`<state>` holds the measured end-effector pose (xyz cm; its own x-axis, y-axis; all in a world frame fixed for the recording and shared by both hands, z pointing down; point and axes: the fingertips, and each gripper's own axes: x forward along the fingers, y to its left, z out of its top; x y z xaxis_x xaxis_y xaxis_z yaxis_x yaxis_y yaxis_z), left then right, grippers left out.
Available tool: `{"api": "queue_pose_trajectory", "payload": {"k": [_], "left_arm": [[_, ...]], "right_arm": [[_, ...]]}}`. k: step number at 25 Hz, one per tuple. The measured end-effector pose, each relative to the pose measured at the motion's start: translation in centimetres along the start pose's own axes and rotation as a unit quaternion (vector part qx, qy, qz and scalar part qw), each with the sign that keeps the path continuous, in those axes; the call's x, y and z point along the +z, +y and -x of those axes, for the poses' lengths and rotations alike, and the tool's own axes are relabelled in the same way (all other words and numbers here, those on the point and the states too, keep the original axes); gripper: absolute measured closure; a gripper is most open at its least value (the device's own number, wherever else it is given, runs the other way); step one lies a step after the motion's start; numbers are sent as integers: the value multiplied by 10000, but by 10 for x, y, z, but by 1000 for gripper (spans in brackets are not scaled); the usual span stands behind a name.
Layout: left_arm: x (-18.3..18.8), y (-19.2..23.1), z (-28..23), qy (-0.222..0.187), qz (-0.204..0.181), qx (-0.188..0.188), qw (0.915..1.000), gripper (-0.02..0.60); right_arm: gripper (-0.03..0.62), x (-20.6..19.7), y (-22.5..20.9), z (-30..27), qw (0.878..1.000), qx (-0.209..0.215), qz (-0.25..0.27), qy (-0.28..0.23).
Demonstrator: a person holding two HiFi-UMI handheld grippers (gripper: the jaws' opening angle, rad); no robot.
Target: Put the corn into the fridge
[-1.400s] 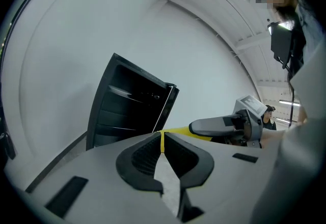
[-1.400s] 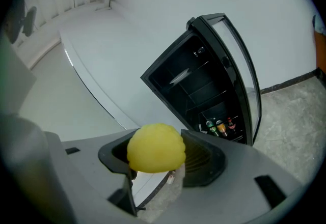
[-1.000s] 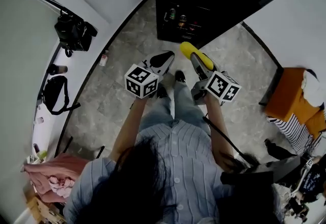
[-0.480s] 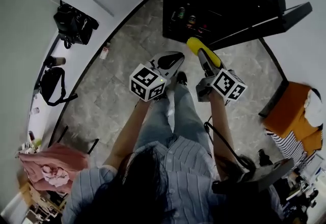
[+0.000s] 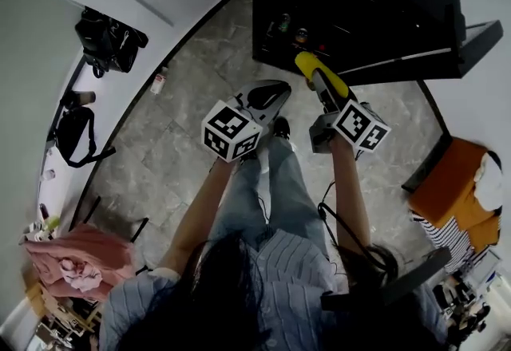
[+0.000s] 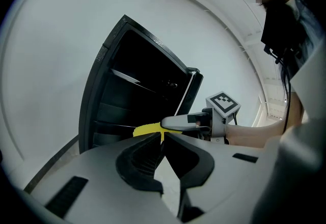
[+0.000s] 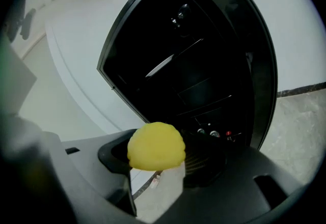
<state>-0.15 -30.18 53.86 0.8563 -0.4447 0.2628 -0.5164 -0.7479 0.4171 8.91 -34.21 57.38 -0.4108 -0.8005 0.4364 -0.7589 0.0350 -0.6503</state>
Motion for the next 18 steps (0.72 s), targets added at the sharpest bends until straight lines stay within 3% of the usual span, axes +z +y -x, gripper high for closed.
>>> {"api": "queue_pose_trajectory", "payload": {"k": [18], "left_arm": [[-14, 31, -11, -61, 275, 247, 9993, 572]], "right_arm": [[347, 65, -39, -106, 9971, -192, 719, -173]]}}
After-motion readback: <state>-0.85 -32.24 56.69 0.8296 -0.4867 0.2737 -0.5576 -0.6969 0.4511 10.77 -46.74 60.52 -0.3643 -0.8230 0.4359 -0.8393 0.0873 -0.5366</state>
